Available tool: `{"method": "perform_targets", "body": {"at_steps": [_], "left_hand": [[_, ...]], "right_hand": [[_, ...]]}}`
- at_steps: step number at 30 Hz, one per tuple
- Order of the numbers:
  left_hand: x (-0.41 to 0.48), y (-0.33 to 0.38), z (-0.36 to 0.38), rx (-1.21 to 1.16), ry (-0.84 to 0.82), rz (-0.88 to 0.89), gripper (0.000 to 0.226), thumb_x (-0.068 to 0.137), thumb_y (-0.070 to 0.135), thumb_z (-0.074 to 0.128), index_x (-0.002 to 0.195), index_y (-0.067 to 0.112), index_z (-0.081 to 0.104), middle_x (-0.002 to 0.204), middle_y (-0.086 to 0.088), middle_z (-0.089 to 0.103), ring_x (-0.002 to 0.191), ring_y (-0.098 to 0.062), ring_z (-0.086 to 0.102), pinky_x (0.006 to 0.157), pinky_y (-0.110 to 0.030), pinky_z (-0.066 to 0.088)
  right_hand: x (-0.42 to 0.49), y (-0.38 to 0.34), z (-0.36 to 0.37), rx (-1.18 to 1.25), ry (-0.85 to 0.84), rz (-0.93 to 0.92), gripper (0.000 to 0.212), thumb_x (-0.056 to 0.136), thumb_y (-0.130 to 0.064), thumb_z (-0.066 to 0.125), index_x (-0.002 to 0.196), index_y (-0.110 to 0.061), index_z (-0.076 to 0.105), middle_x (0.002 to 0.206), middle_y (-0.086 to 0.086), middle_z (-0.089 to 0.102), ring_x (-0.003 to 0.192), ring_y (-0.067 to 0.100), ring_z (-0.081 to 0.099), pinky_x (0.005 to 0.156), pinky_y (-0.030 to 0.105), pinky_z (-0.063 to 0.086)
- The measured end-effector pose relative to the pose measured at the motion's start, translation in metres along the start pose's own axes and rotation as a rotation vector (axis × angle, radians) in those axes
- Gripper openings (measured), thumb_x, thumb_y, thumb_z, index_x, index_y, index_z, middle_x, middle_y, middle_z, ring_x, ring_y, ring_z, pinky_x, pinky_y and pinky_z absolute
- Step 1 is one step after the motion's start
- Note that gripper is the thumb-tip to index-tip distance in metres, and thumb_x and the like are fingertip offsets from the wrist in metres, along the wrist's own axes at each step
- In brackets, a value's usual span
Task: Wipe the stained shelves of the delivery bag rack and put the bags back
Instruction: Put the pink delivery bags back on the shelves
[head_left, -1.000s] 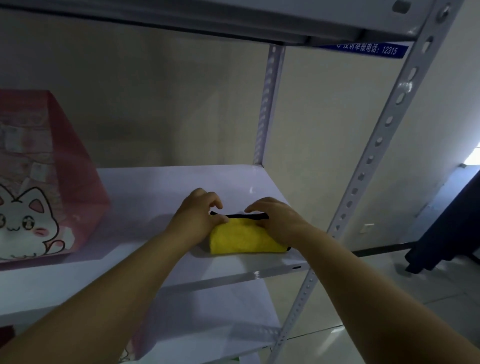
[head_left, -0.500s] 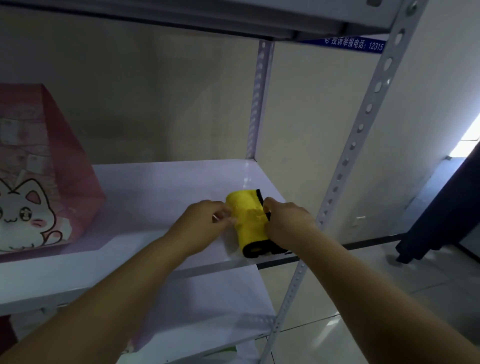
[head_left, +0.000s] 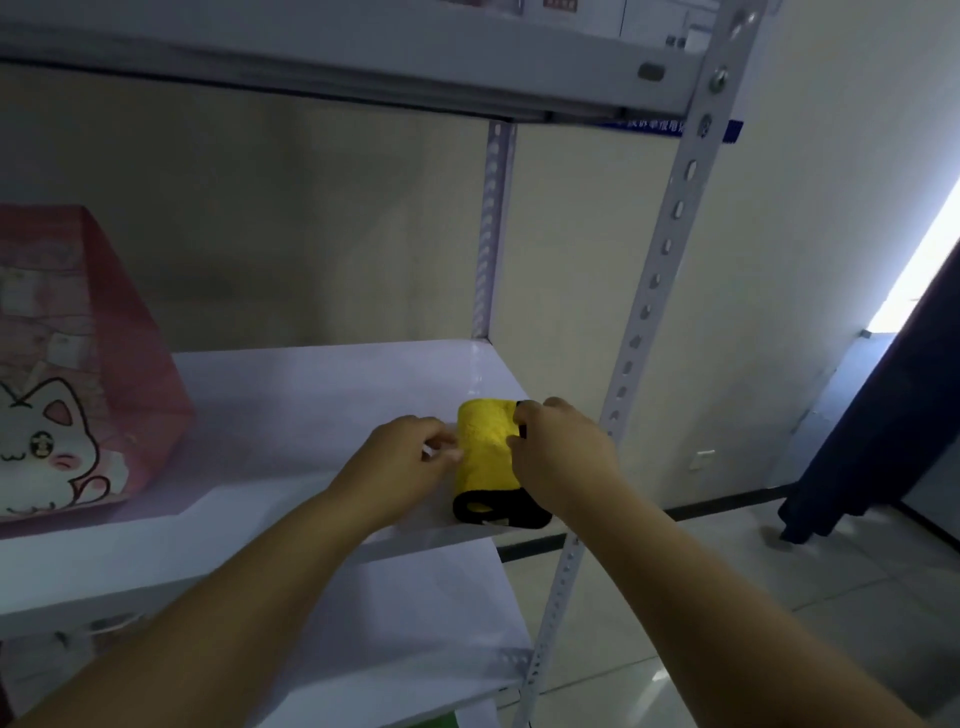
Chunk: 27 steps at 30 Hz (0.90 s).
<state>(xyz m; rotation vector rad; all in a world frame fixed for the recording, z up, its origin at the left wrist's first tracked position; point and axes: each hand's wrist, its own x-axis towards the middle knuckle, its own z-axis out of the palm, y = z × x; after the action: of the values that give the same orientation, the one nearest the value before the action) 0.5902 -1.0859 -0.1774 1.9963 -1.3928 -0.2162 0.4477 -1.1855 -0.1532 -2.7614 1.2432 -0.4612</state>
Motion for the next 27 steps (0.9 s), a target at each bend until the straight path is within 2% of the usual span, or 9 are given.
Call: {"method": "perform_targets", "body": {"at_steps": [3, 5, 12, 18, 22, 27], "left_hand": [[-0.009, 0.008, -0.029, 0.007, 0.099, 0.004, 0.016, 0.085, 0.037, 0.061, 0.098, 0.027, 0.064, 0.101, 0.01, 0.06, 0.083, -0.001, 0.055, 0.069, -0.017, 0.042], [-0.017, 0.017, -0.05, 0.026, 0.169, 0.013, 0.013, 0.084, 0.038, 0.063, 0.094, 0.031, 0.062, 0.098, 0.013, 0.06, 0.083, 0.001, 0.056, 0.068, -0.015, 0.042], [-0.05, 0.055, -0.115, 0.041, 0.393, 0.121, 0.007, 0.08, 0.042, 0.063, 0.085, 0.038, 0.059, 0.085, 0.019, 0.063, 0.08, 0.008, 0.058, 0.063, -0.013, 0.041], [-0.09, 0.079, -0.161, 0.072, 0.496, 0.226, 0.004, 0.079, 0.036, 0.065, 0.082, 0.038, 0.062, 0.081, 0.017, 0.064, 0.078, 0.006, 0.059, 0.063, -0.009, 0.044], [-0.117, 0.091, -0.197, 0.146, 0.542, 0.309, 0.005, 0.079, 0.03, 0.069, 0.08, 0.027, 0.065, 0.077, 0.012, 0.065, 0.076, -0.001, 0.06, 0.062, -0.007, 0.042], [-0.148, 0.099, -0.25, 0.241, 0.582, 0.358, 0.005, 0.081, 0.031, 0.066, 0.079, 0.027, 0.063, 0.074, 0.014, 0.064, 0.08, 0.002, 0.057, 0.064, -0.006, 0.041]], "right_hand": [[-0.001, -0.004, -0.02, 0.14, 0.106, -0.071, 0.029, 0.092, -0.037, 0.049, 0.117, -0.024, 0.056, 0.102, -0.002, 0.059, 0.085, 0.021, 0.055, 0.068, 0.03, 0.045], [-0.001, -0.011, -0.036, 0.244, 0.182, -0.139, 0.027, 0.09, -0.038, 0.052, 0.114, -0.027, 0.058, 0.101, -0.006, 0.063, 0.088, 0.017, 0.059, 0.07, 0.028, 0.046], [-0.01, -0.051, -0.096, 0.458, 0.385, -0.38, 0.011, 0.087, -0.034, 0.058, 0.091, -0.028, 0.065, 0.085, -0.012, 0.066, 0.073, 0.007, 0.059, 0.066, 0.027, 0.05], [-0.038, -0.089, -0.141, 0.517, 0.501, -0.521, 0.008, 0.086, -0.033, 0.059, 0.084, -0.029, 0.066, 0.078, -0.013, 0.066, 0.068, 0.004, 0.059, 0.064, 0.03, 0.053], [-0.057, -0.112, -0.167, 0.504, 0.557, -0.574, 0.011, 0.085, -0.034, 0.06, 0.084, -0.026, 0.067, 0.076, -0.012, 0.066, 0.066, 0.005, 0.058, 0.064, 0.031, 0.052], [-0.07, -0.14, -0.201, 0.508, 0.635, -0.558, 0.012, 0.085, -0.034, 0.061, 0.086, -0.024, 0.067, 0.072, -0.016, 0.061, 0.064, 0.0, 0.056, 0.061, 0.021, 0.048]]}}
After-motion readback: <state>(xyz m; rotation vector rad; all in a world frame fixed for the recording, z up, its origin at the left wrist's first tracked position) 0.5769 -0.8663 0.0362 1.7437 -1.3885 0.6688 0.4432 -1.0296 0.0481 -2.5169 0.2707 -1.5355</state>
